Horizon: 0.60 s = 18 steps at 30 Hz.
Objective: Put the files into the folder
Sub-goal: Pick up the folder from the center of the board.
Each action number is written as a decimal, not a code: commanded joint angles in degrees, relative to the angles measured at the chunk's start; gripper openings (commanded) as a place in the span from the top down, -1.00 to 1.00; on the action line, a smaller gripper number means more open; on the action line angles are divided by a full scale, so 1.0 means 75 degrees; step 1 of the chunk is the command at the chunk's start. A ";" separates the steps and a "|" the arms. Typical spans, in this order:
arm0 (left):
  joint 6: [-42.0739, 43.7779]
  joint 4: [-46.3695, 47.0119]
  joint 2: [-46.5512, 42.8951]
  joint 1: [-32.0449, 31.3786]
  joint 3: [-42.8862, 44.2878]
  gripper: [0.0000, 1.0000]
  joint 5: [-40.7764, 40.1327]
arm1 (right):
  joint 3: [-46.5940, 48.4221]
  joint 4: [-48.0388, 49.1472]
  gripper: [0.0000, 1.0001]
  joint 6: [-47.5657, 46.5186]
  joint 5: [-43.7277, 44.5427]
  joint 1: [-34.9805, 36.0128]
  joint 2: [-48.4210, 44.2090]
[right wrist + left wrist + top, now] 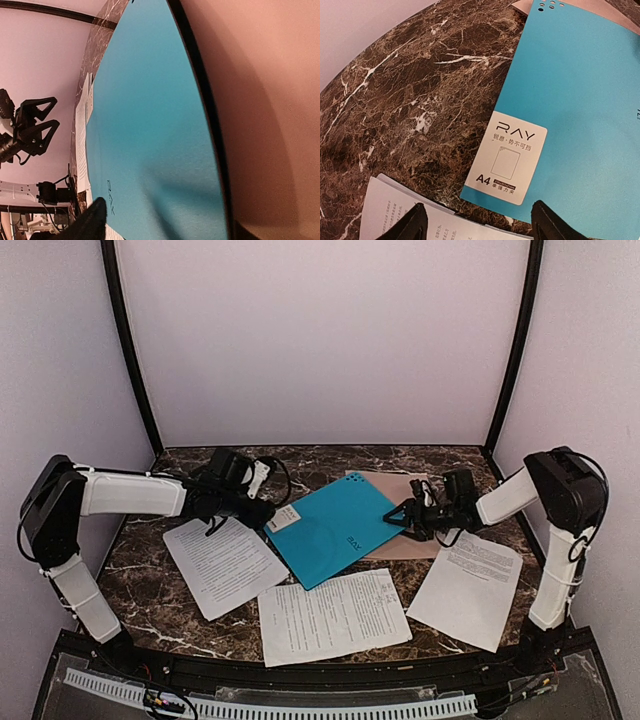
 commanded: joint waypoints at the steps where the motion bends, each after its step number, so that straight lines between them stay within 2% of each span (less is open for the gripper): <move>1: 0.0573 0.0223 -0.0265 0.0070 -0.0140 -0.45 0.0972 | 0.0056 0.0524 0.02 0.0547 -0.0281 -0.0148 0.0212; 5: 0.1556 0.0760 -0.0671 0.0074 -0.0688 -0.53 0.1971 | 0.0388 -0.0047 0.85 0.0265 -0.0845 -0.0629 -0.0047; 6: 0.1919 0.0928 -0.0805 0.0068 -0.0781 -0.57 0.2325 | 0.0502 -0.0275 1.00 0.0118 -0.1060 -0.0782 -0.0104; 9: 0.2693 0.1162 -0.1015 0.0061 -0.1199 -0.69 0.3128 | 0.1020 -0.1242 1.00 -0.0386 -0.1704 -0.1201 -0.0235; 12: 0.3511 0.1157 -0.1063 0.0040 -0.1273 -0.93 0.3479 | 0.1518 -0.1909 1.00 -0.0781 -0.2481 -0.1588 -0.0216; 13: 0.3659 0.1119 -0.1023 0.0021 -0.1237 -0.95 0.3543 | 0.1819 -0.2195 1.00 -0.0964 -0.2734 -0.1691 -0.0115; 18: 0.5007 0.0766 -0.0550 -0.0427 -0.0694 -0.97 0.2911 | 0.3143 -0.4037 1.00 -0.2164 -0.3240 -0.1905 0.0774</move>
